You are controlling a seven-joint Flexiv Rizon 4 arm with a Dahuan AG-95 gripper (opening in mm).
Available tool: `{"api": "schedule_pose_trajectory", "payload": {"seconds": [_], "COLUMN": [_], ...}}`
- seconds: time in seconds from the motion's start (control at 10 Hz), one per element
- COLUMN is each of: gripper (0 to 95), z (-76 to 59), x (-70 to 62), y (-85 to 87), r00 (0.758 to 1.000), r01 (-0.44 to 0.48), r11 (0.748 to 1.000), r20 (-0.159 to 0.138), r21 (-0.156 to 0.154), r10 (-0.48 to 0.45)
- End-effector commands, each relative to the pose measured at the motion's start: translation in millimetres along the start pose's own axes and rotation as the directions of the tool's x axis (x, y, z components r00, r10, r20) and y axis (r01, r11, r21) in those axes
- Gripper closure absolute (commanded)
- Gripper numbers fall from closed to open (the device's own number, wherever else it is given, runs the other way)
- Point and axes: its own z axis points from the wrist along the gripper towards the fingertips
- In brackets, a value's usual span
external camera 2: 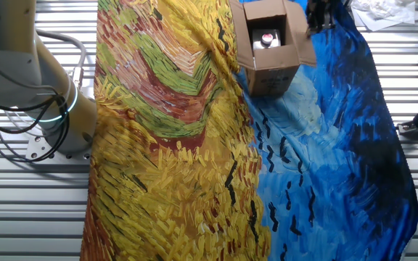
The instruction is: Open a box
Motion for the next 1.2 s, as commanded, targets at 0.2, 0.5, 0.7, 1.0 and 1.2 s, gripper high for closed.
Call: {"api": "schedule_pose_trajectory", "payload": {"seconds": [0.2,0.5,0.7,1.0,1.2], "gripper": [95.0,95.0,95.0,95.0,95.0], "z": [4.8,7.2,8.2,11.6,13.6], "x": [7.9,11.0,12.2,16.1,18.5], "y": [-2.8,-3.2,-3.2,-2.8,-2.5], "r00": [1.0,1.0,1.0,1.0,1.0], "r01": [0.001,-0.002,-0.002,-0.003,-0.003], "r11": [1.0,1.0,1.0,1.0,1.0], "r20": [-0.007,-0.008,-0.01,-0.011,-0.011], "r21": [0.002,0.001,0.001,0.003,0.005], "r10": [-0.001,0.002,0.002,0.003,0.003]}}
